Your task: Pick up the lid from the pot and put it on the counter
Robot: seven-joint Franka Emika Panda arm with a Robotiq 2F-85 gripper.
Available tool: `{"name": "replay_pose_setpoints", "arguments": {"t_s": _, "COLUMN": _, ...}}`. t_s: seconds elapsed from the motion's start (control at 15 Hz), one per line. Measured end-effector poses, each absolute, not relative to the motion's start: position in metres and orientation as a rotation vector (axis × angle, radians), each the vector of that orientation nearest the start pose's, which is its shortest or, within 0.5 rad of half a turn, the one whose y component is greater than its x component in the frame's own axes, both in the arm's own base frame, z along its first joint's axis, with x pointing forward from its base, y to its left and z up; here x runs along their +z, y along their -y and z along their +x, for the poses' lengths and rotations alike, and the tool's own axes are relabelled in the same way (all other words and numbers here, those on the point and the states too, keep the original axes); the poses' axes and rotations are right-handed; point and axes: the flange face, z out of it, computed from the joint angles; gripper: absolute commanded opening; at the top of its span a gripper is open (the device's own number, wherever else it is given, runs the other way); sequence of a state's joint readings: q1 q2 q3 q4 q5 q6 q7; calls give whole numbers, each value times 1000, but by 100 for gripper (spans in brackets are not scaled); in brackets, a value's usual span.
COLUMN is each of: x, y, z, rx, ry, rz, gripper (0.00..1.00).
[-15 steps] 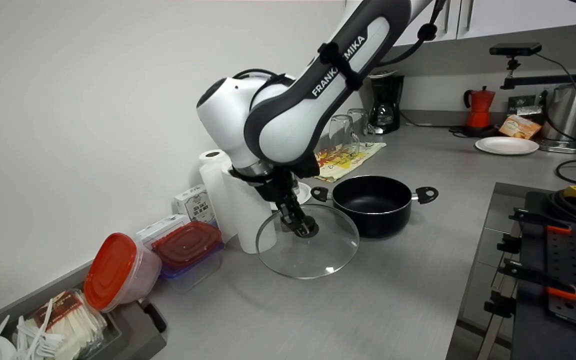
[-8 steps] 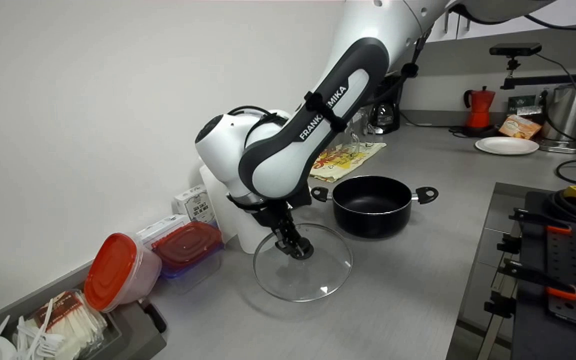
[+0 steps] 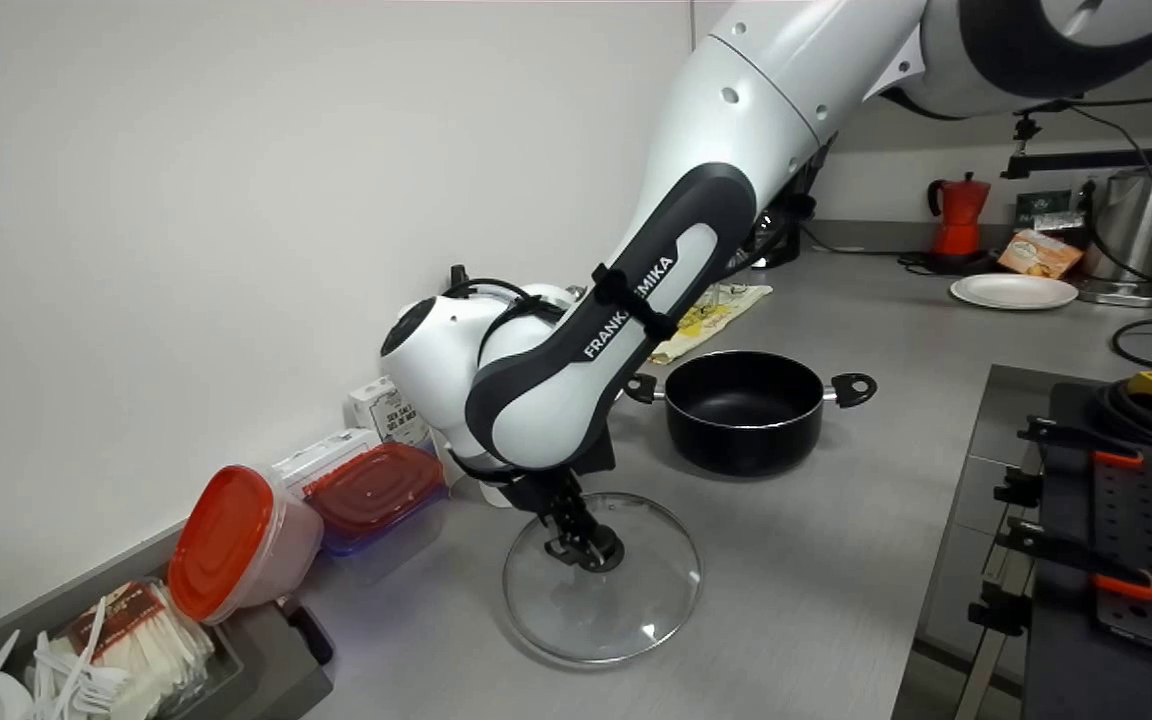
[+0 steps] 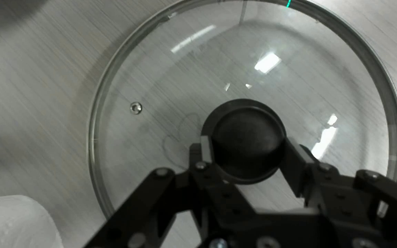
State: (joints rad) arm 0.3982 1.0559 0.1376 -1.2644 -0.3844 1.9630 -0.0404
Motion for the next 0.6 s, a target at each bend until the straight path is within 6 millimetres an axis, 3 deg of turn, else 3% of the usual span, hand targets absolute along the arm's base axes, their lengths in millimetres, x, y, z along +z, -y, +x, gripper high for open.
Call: {"name": "replay_pose_setpoints", "arguments": {"t_s": 0.6, "x": 77, "y": -327, "z": 630, "rx": 504, "ry": 1195, "rz": -3143, "gripper": 25}}
